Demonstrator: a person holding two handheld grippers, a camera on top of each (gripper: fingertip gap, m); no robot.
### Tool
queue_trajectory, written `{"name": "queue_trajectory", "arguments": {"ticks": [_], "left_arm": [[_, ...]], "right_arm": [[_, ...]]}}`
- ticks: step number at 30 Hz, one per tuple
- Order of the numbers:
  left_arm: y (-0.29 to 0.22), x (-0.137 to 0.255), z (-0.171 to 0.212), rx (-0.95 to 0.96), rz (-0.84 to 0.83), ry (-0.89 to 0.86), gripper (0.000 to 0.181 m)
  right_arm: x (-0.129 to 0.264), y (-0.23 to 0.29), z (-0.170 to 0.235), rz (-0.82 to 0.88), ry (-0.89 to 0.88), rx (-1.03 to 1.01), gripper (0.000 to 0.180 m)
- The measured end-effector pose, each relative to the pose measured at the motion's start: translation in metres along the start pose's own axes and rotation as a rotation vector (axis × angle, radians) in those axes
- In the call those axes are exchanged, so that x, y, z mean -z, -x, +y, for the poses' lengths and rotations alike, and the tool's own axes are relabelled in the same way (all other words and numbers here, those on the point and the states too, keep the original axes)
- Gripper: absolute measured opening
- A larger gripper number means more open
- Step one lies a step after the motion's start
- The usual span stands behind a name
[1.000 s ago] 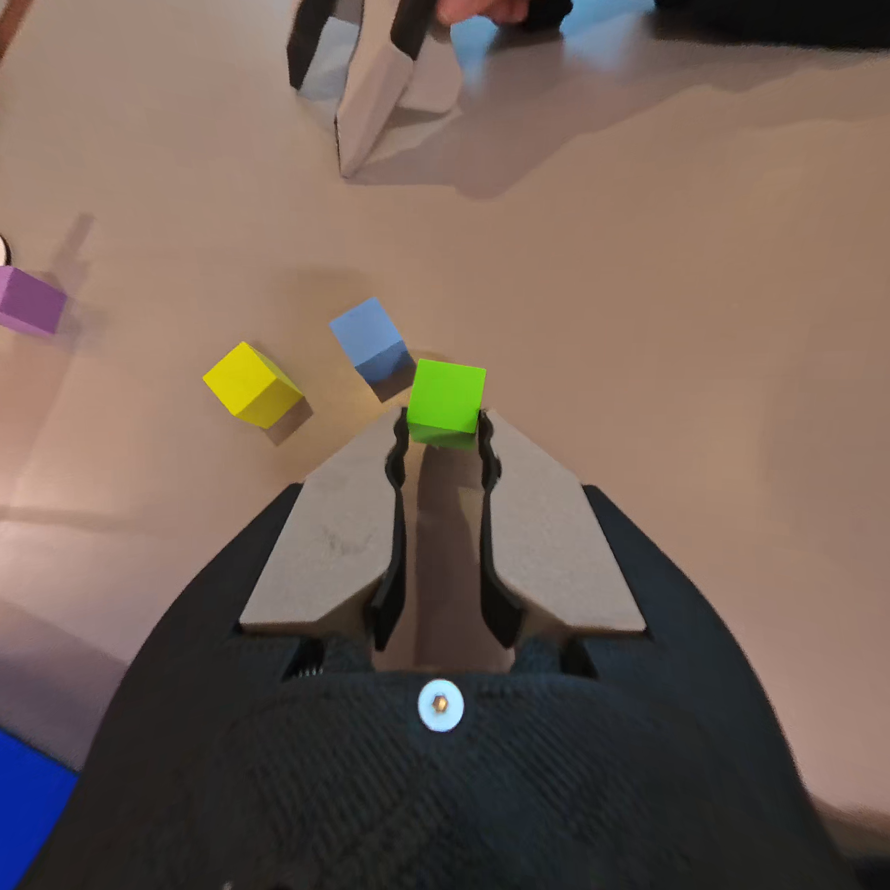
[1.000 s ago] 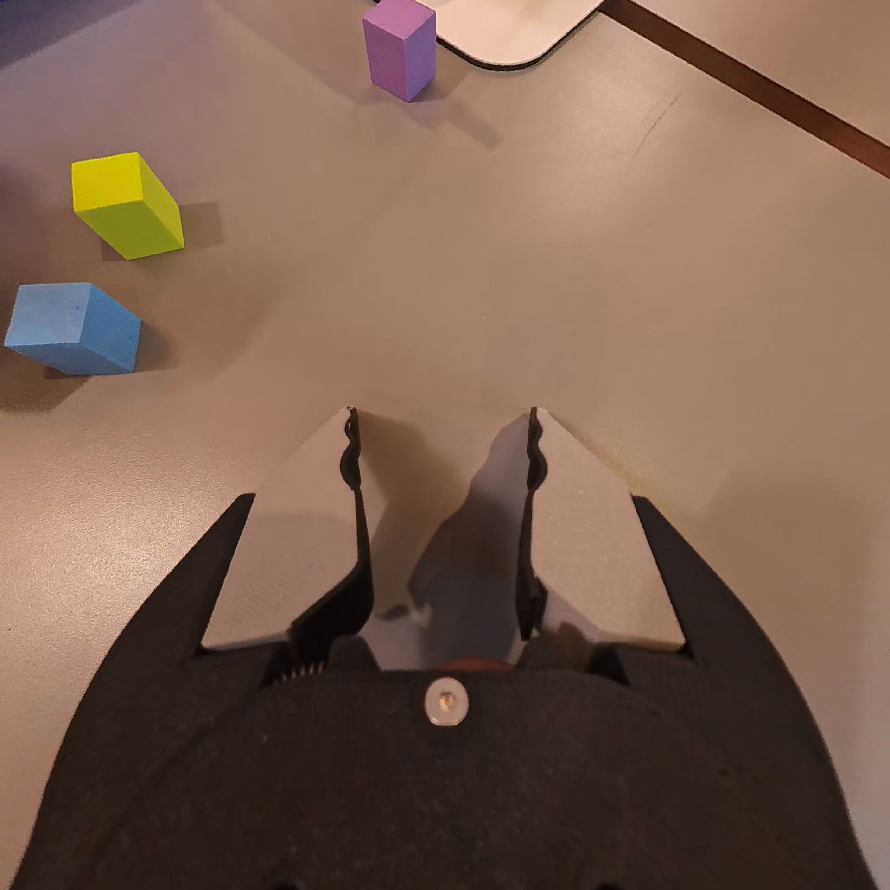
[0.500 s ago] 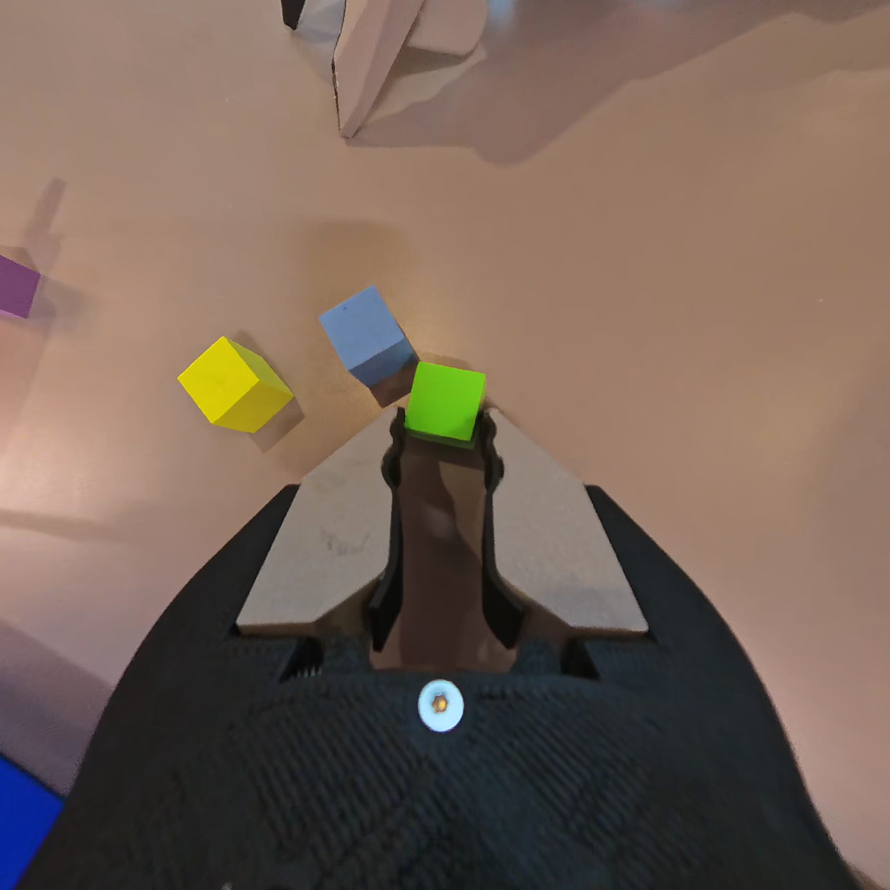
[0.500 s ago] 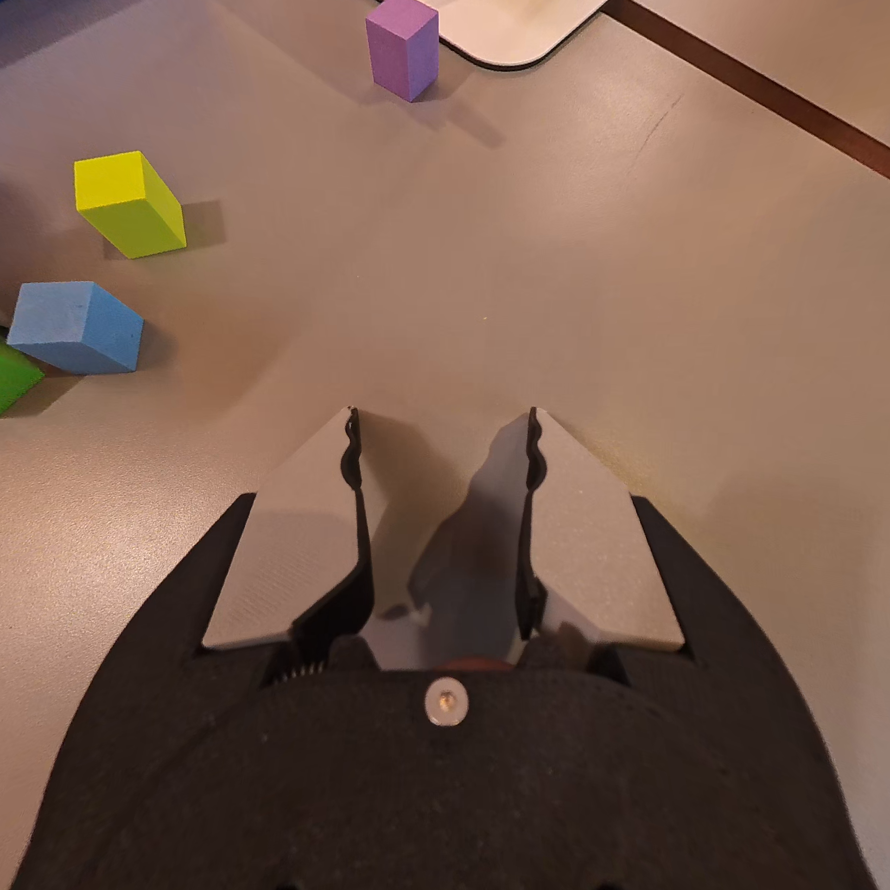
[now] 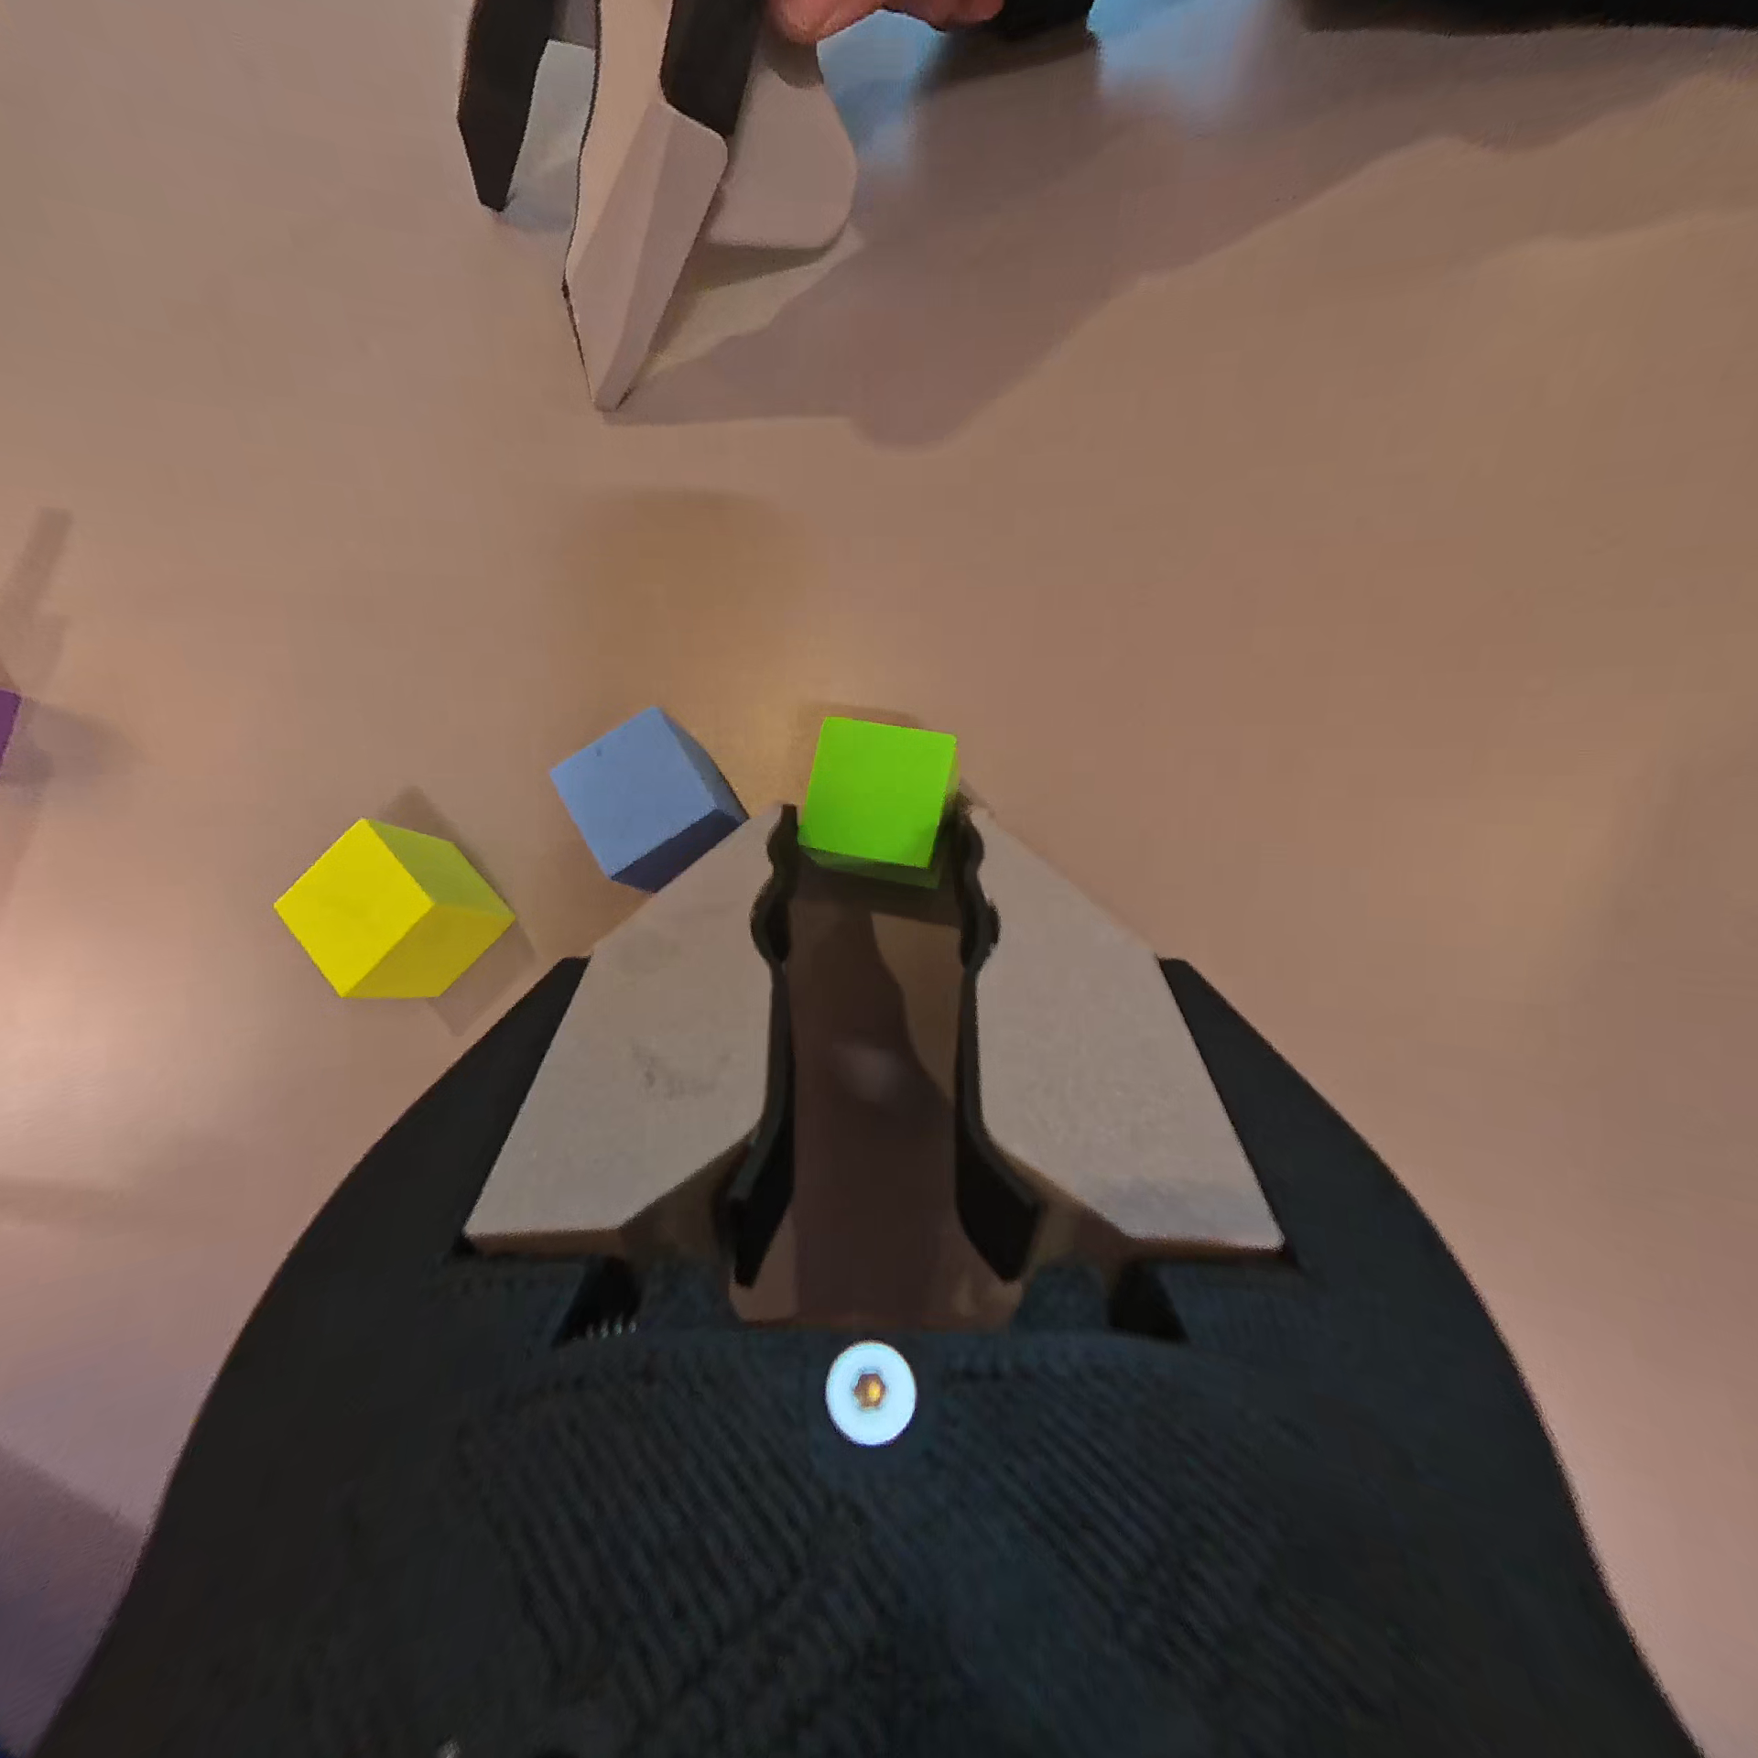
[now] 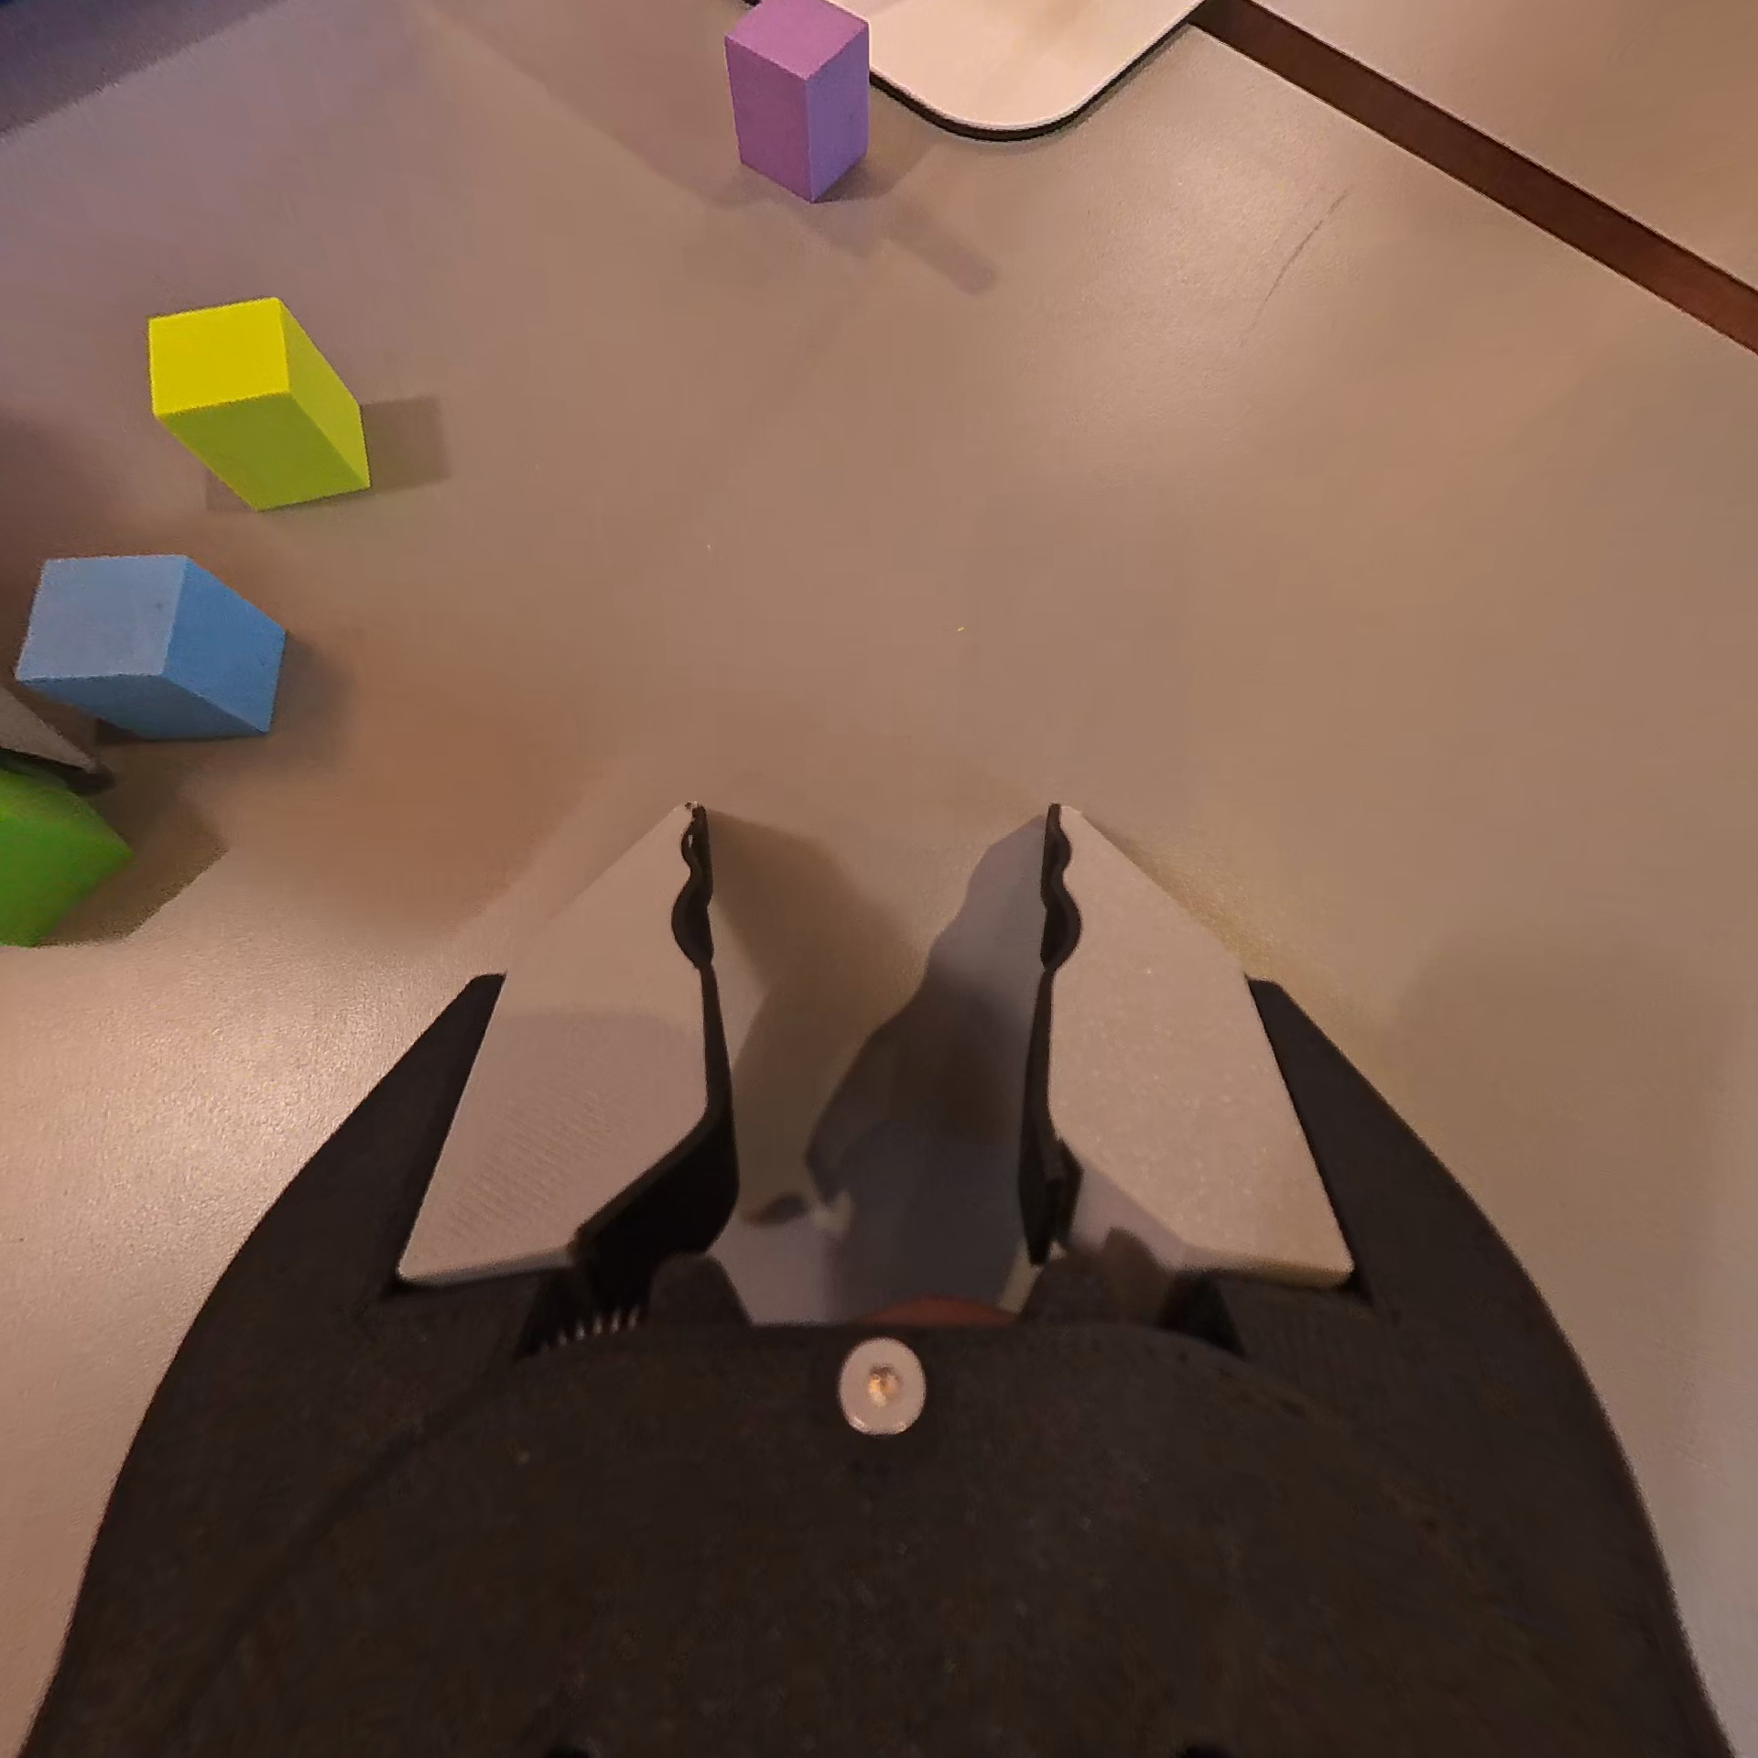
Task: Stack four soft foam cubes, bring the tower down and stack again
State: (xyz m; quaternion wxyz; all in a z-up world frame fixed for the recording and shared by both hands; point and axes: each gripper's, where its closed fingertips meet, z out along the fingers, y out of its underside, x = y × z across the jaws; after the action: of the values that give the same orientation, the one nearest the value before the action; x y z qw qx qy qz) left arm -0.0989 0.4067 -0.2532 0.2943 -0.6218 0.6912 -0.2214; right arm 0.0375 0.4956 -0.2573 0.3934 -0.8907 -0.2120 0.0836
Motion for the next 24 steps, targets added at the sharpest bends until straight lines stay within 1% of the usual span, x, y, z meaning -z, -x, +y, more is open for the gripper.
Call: {"name": "queue_trajectory", "arguments": {"ticks": [2,3,8,10,14,17,19,24], "left_arm": [[-0.002,0.001,-0.001,0.016,0.017,-0.004,0.047],[-0.002,0.003,-0.002,0.025,0.023,-0.015,0.05],[-0.005,0.019,-0.021,0.068,0.077,-0.144,0.051],[-0.001,0.026,-0.028,0.078,0.067,-0.188,0.051],[0.027,0.035,-0.033,0.132,-0.07,-0.242,0.048],[0.062,0.042,-0.027,0.237,-0.242,-0.249,0.046],[0.08,0.047,-0.021,0.307,-0.324,-0.251,0.047],[0.11,0.047,-0.016,0.474,-0.397,-0.272,0.056]], "right_arm": [[0.0,0.0,0.0,0.0,0.0,0.0,0.068],[0.0,0.0,0.0,0.0,0.0,0.0,0.068],[0.0,0.0,0.0,-0.001,0.0,0.001,0.068],[0.0,0.0,0.0,-0.002,0.0,0.002,0.068],[0.0,0.001,0.0,-0.002,0.0,0.002,0.068],[0.0,0.001,0.0,-0.003,0.0,0.002,0.068],[0.0,0.001,0.0,-0.003,0.0,0.002,0.068],[0.0,0.0,0.0,-0.002,0.0,0.0,0.068]]}}
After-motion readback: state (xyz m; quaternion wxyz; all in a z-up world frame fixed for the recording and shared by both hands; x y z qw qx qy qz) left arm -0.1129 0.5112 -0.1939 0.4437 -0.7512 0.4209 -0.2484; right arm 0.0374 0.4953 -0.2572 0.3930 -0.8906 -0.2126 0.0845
